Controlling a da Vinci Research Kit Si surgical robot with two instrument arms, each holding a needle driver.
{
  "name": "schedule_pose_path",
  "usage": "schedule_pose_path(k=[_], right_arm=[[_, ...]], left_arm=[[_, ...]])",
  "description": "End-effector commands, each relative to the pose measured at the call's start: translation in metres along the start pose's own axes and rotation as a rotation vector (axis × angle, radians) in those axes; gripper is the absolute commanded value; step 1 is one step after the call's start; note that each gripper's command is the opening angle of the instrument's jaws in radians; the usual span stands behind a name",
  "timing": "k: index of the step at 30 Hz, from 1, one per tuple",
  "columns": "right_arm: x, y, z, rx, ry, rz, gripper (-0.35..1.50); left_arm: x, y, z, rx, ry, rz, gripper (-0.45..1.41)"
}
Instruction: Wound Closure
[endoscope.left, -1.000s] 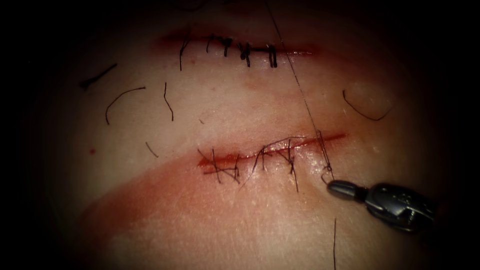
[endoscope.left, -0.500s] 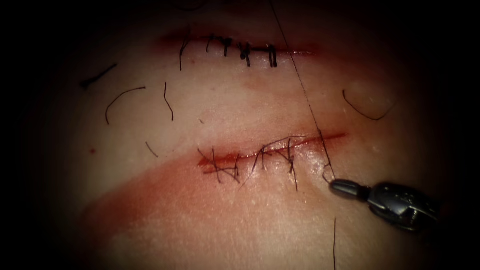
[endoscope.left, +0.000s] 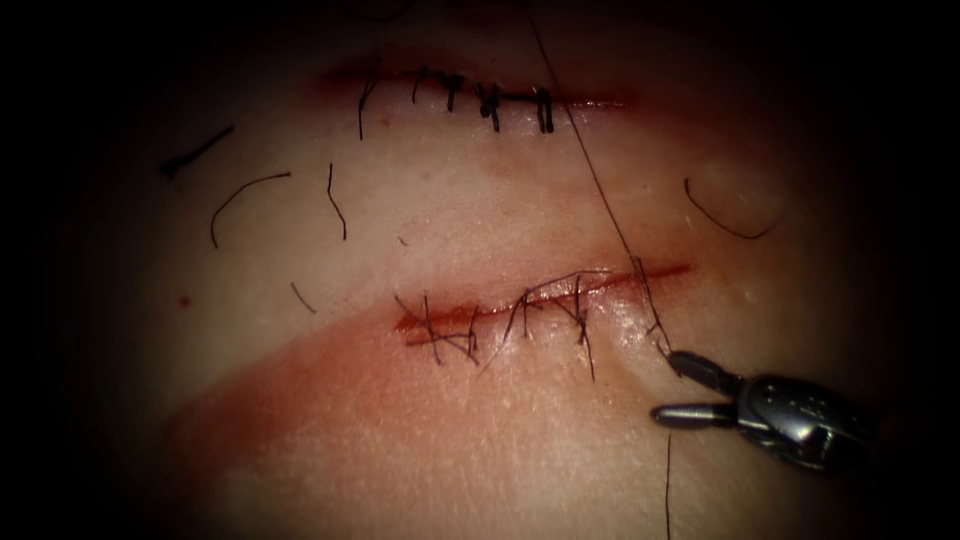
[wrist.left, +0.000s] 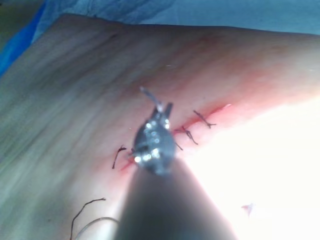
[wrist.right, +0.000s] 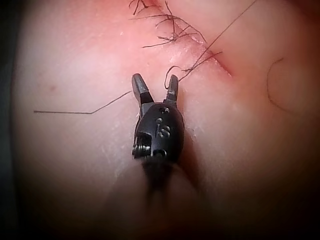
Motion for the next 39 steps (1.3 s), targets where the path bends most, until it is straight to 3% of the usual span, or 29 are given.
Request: schedule_pose_path(k=[1, 6, 14, 17, 25, 32, 39], right_arm=[[-0.0006, -0.0007, 0.0001, 0.031, -0.028, 0.000, 1.38], [0.0000, -0.0010, -0.0017, 0.108, -0.100, -0.020, 1.40], [0.0037, 0.0002, -0.0057, 0.162, -0.150, 0.000, 1.31], [0.0061, 0.0018, -0.0060, 0.095, -0.182, 0.022, 1.28], [0.0090, 0.0040, -0.0024, 0.025, -0.149, -0.024, 1.31], [0.0075, 0.0042, 0.0034, -0.005, -0.209, -0.087, 1.33], [0.0064, 0.0051, 0.0053, -0.085, -0.236, -0.117, 1.36]], left_arm=[[0.0002, 0.0001, 0.0003, -0.005, 0.003, 0.003, -0.45], [0.0014, 0.0023, -0.0016, -0.023, 0.002, 0.010, -0.45], [0.0054, 0.0065, -0.0061, -0.038, 0.044, 0.018, -0.45], [0.0067, 0.0085, -0.0075, -0.053, 0.072, 0.016, -0.45], [0.0107, 0.0143, -0.0104, -0.094, 0.109, 0.019, -0.45], [0.0160, 0.0167, -0.0119, -0.117, 0.130, 0.049, -0.45], [0.0191, 0.0188, -0.0129, -0.145, 0.158, 0.048, -0.45]])
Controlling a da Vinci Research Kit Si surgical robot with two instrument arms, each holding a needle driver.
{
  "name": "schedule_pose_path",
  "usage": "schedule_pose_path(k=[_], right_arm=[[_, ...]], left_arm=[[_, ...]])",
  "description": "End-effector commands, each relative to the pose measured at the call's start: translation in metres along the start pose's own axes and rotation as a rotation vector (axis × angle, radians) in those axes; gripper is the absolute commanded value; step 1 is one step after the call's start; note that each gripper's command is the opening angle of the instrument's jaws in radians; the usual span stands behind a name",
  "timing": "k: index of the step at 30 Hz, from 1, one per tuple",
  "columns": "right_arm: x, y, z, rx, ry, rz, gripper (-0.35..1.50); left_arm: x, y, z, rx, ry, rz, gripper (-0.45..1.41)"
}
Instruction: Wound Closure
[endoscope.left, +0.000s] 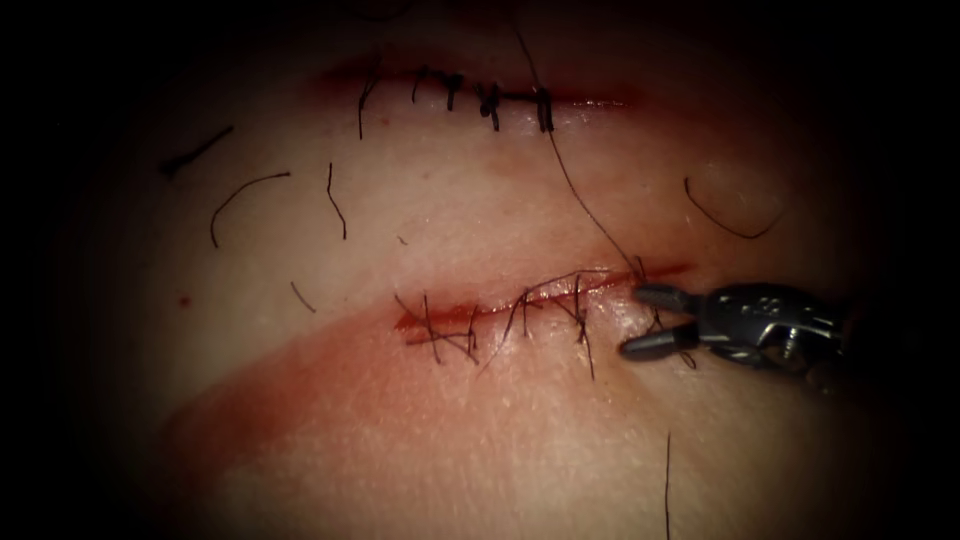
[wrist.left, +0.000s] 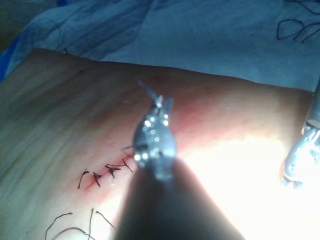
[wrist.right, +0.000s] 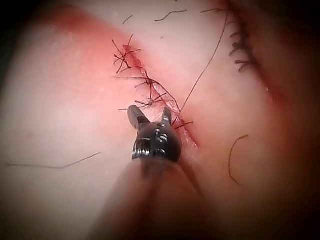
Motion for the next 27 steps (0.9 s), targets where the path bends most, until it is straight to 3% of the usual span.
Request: schedule_pose_path(k=[1, 12, 27], right_arm=[[-0.0004, 0.0001, 0.0009, -0.018, -0.006, -0.001, 1.36], [-0.0007, 0.0011, -0.0007, -0.027, -0.011, -0.002, 1.35], [-0.0014, 0.0022, 0.0029, -0.061, -0.006, -0.004, 1.38]], left_arm=[[-0.0001, -0.0002, 0.0005, -0.002, 0.002, 0.002, -0.45], [0.0004, 0.0006, -0.0001, -0.010, 0.003, 0.002, -0.45], [0.0038, 0.0038, -0.0007, -0.050, 0.034, -0.001, -0.45]])
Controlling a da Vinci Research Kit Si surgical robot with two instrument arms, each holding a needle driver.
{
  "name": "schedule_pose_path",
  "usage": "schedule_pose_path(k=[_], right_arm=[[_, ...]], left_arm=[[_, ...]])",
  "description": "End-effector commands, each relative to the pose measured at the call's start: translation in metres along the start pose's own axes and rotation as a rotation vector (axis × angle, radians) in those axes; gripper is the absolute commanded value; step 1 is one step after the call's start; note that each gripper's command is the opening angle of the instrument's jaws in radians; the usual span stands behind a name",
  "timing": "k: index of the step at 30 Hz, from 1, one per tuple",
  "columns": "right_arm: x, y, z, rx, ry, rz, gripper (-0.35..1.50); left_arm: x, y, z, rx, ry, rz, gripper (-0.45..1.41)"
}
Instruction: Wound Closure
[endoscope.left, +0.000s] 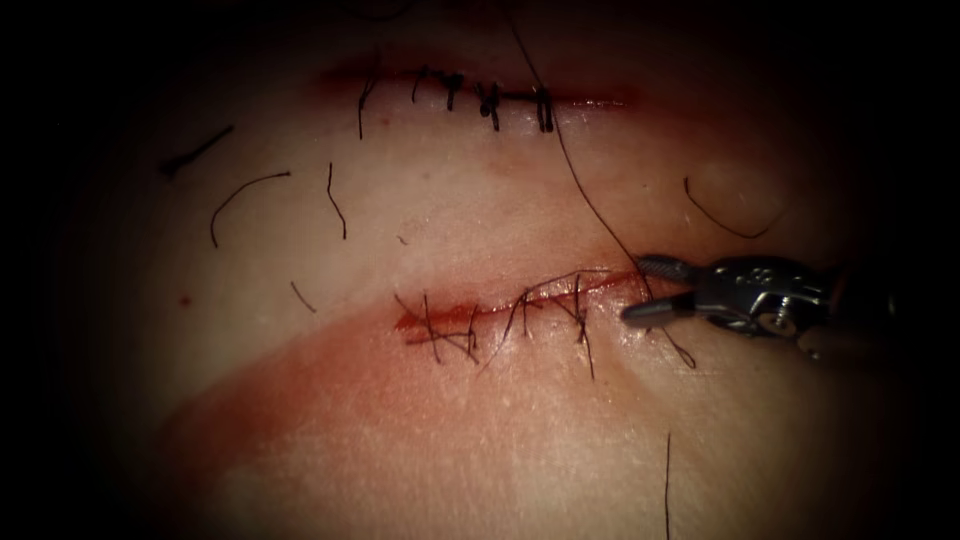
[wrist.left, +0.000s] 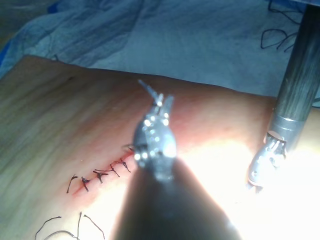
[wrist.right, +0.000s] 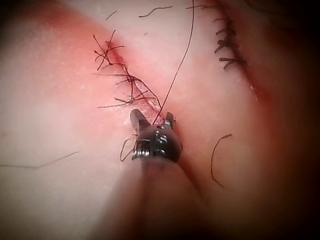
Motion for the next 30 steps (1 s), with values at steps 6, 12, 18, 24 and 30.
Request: schedule_pose_path(k=[6, 12, 18, 24, 30], right_arm=[[-0.0005, -0.0005, 0.0017, -0.002, -0.001, -0.005, 1.38], [-0.0004, -0.0007, 0.0029, -0.003, -0.004, -0.003, 1.38], [0.0001, -0.0016, 0.0047, 0.011, 0.006, -0.007, 1.36], [-0.0003, -0.0011, 0.0055, 0.015, 0.011, -0.010, 1.35], [-0.0003, -0.0008, 0.0057, 0.014, 0.011, -0.010, 1.33]], left_arm=[[0.0009, 0.0009, 0.0004, -0.016, 0.011, 0.002, -0.45], [0.0022, 0.0020, 0.0003, -0.036, 0.028, 0.001, -0.45], [0.0028, 0.0025, 0.0004, -0.045, 0.037, 0.002, -0.45], [0.0032, 0.0029, -0.0002, -0.052, 0.039, 0.002, -0.45], [0.0037, 0.0034, -0.0002, -0.053, 0.043, 0.002, -0.45]])
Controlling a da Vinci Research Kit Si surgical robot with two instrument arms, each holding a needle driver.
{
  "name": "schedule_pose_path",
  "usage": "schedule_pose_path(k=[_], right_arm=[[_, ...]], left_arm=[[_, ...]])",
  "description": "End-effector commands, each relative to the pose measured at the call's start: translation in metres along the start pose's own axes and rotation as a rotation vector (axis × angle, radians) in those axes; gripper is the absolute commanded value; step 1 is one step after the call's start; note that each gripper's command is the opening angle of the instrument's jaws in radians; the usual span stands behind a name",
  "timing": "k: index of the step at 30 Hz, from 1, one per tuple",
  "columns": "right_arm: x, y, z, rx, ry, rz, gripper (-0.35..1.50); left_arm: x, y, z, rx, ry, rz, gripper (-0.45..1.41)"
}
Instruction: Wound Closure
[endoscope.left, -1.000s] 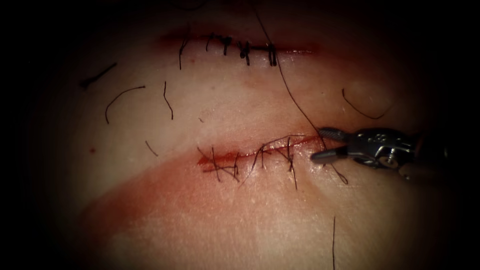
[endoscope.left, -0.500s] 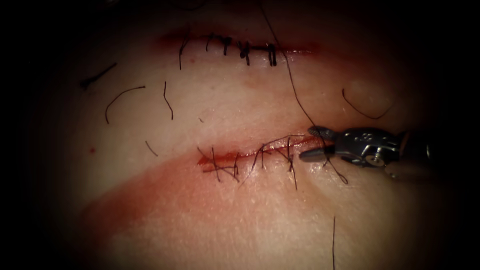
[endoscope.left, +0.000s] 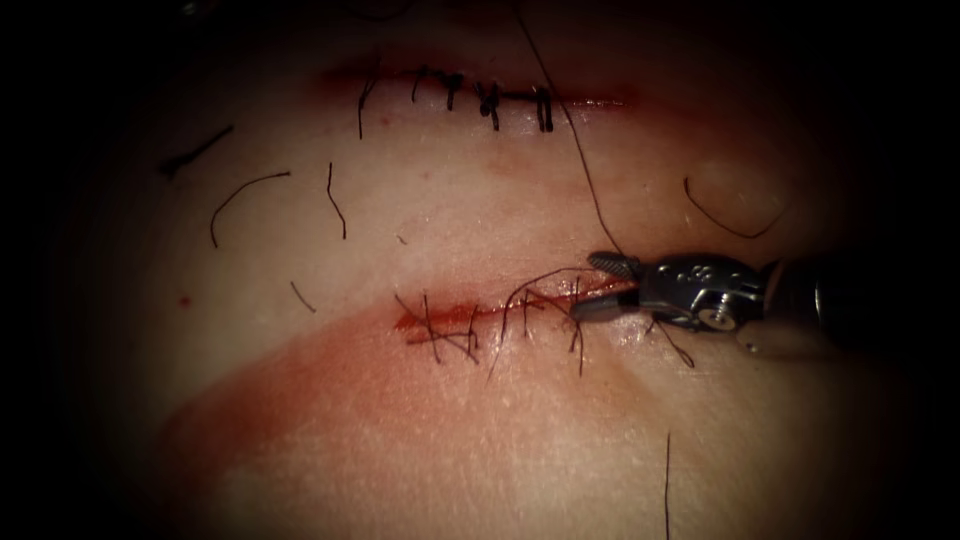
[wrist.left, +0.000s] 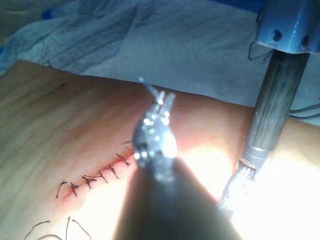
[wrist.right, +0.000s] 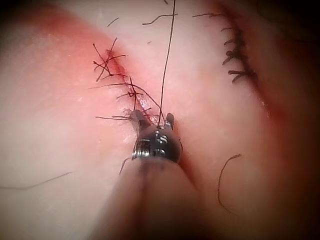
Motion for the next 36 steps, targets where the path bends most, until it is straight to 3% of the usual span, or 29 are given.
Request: schedule_pose_path(k=[1, 7, 10, 12, 13, 14, 27, 28, 29, 30, 32, 36], right_arm=[[-0.0002, -0.0006, 0.0008, 0.004, -0.003, 0.002, 1.33], [0.0001, -0.0009, 0.0010, 0.003, 0.004, 0.004, 1.26], [0.0000, -0.0009, 0.0010, 0.017, 0.010, 0.002, 1.11], [-0.0001, -0.0009, 0.0008, 0.038, 0.018, 0.001, 0.57], [0.0000, -0.0009, 0.0007, 0.048, 0.021, 0.000, -0.03], [0.0000, -0.0009, 0.0006, 0.060, 0.019, -0.001, -0.35], [0.0009, -0.0014, -0.0008, 0.087, 0.012, -0.028, -0.35], [0.0010, -0.0014, -0.0010, 0.084, 0.024, -0.027, 0.12], [0.0009, -0.0015, -0.0011, 0.082, 0.038, -0.027, 0.81], [0.0010, -0.0017, -0.0014, 0.067, 0.054, -0.025, 1.30], [0.0009, -0.0020, -0.0021, 0.062, 0.076, -0.026, 1.49], [0.0002, -0.0029, -0.0048, 0.093, 0.078, -0.041, 1.49]], left_arm=[[-0.0002, -0.0004, 0.0006, 0.001, 0.001, 0.002, -0.45], [-0.0002, -0.0003, 0.0007, -0.001, 0.004, 0.003, -0.45], [-0.0001, -0.0003, 0.0007, -0.002, 0.004, 0.003, -0.45], [-0.0001, -0.0003, 0.0007, 0.000, 0.006, 0.003, -0.45], [-0.0001, -0.0003, 0.0007, 0.000, 0.006, 0.003, -0.45], [-0.0001, -0.0003, 0.0007, 0.000, 0.006, 0.003, -0.45], [-0.0001, 0.0001, 0.0001, -0.002, 0.011, 0.005, -0.45], [-0.0002, 0.0002, 0.0000, -0.004, 0.011, 0.006, -0.45], [-0.0003, 0.0005, -0.0003, -0.007, 0.011, 0.008, -0.45], [-0.0005, 0.0006, -0.0005, -0.009, 0.011, 0.010, -0.45], [-0.0008, 0.0008, -0.0011, -0.015, 0.012, 0.012, -0.45], [-0.0017, 0.0006, -0.0031, 0.007, -0.020, 0.014, -0.45]])
